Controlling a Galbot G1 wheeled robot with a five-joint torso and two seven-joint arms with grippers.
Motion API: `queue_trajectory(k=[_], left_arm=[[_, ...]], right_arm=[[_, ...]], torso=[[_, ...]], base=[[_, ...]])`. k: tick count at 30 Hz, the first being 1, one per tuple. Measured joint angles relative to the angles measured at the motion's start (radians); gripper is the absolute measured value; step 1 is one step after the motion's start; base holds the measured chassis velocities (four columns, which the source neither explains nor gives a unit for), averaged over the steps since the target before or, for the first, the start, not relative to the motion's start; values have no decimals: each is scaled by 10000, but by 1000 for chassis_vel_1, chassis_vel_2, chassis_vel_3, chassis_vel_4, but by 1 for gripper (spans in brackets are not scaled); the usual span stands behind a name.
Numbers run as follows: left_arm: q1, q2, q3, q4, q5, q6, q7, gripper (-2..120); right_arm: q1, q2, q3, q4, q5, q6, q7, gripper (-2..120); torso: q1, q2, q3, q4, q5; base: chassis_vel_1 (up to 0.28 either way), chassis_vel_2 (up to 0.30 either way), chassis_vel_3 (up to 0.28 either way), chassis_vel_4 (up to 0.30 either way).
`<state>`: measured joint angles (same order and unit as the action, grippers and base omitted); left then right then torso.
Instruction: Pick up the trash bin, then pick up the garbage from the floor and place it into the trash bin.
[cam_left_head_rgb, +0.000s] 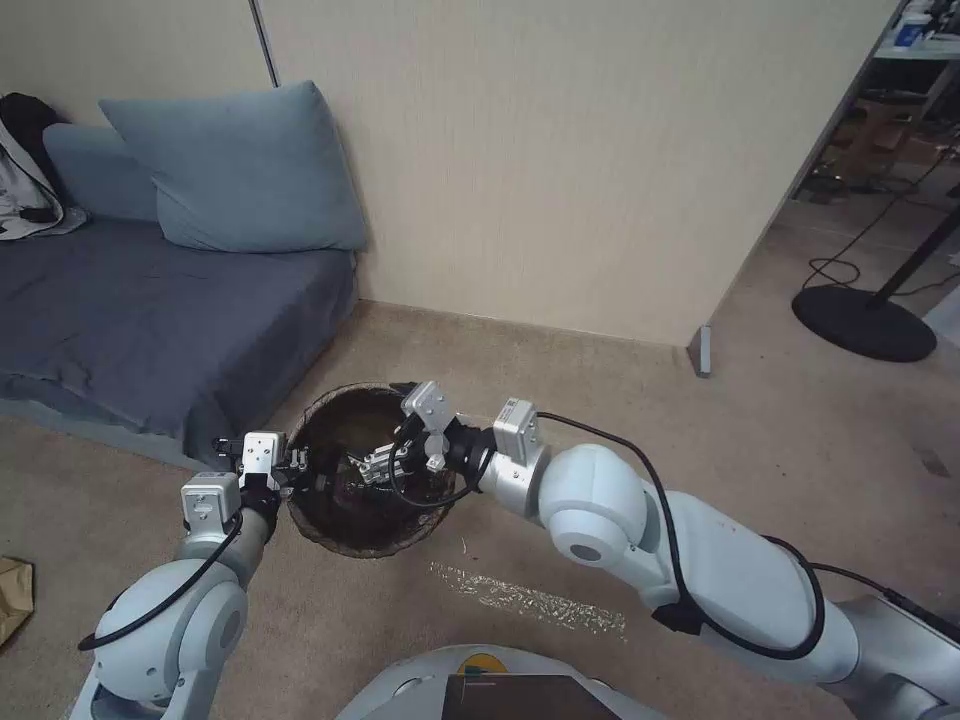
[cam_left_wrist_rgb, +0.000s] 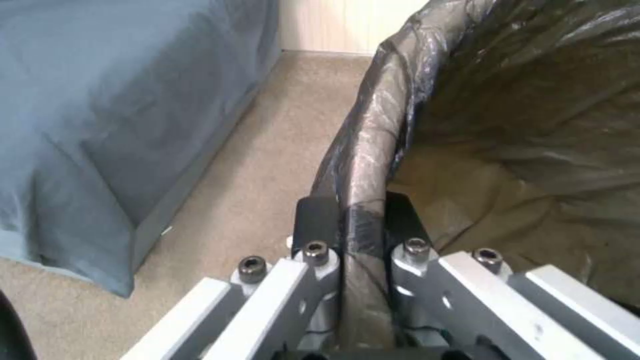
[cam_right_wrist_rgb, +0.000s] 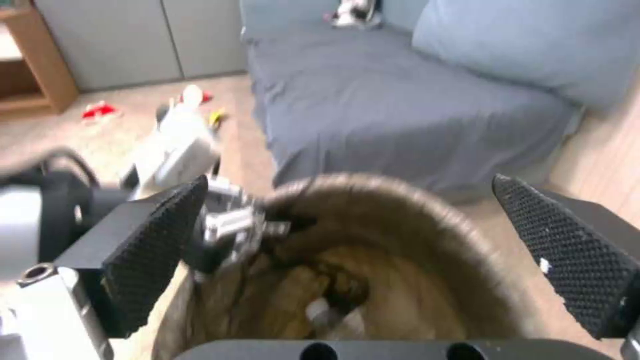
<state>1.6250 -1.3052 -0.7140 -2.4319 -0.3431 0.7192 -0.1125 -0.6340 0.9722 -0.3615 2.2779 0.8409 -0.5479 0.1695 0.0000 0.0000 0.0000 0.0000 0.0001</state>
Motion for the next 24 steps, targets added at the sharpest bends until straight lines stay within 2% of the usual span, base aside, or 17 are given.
queue_trajectory(k=[1, 8, 14, 15, 19, 22, 24], left_arm=[[0, 0, 0, 0, 0, 0, 0, 3], [-39, -66, -1, 70, 37, -25, 15, 3], [-64, -79, -60, 98, 45, -63, 72, 3], [-64, -79, -60, 98, 45, -63, 72, 3], [-65, -97, -118, 99, 34, -111, 102, 3], [-61, -101, -166, 99, 34, -163, 173, 3], [-49, -112, -216, 98, 41, -213, 211, 3]], right_arm=[[0, 0, 0, 0, 0, 0, 0, 100], [-242, -313, 1961, 512, 646, 196, -130, 100], [-1283, -667, 3663, 587, 381, 468, -371, 100], [-1283, -667, 3663, 587, 381, 468, -371, 100], [-3161, -800, 4956, 618, -1080, 1156, -855, 100], [-3816, -749, 5267, 677, -1596, 1401, -783, 100], [-4841, -487, 5610, 754, -2403, 1801, -535, 100]], torso=[[0, 0, 0, 0, 0], [0, 0, 0, -1, 1], [0, 0, 0, 1, 1], [0, 0, 0, 1, 1], [0, 0, 0, -4, 2], [0, 0, 0, -3, 2], [0, 0, 0, 2, 0]], base=[[0, 0, 0, 0], [0, 0, 0, 0], [0, 0, 0, 0], [0, 0, 0, 0], [0, 0, 0, 0], [0, 0, 0, 0], [0, 0, 0, 0]])
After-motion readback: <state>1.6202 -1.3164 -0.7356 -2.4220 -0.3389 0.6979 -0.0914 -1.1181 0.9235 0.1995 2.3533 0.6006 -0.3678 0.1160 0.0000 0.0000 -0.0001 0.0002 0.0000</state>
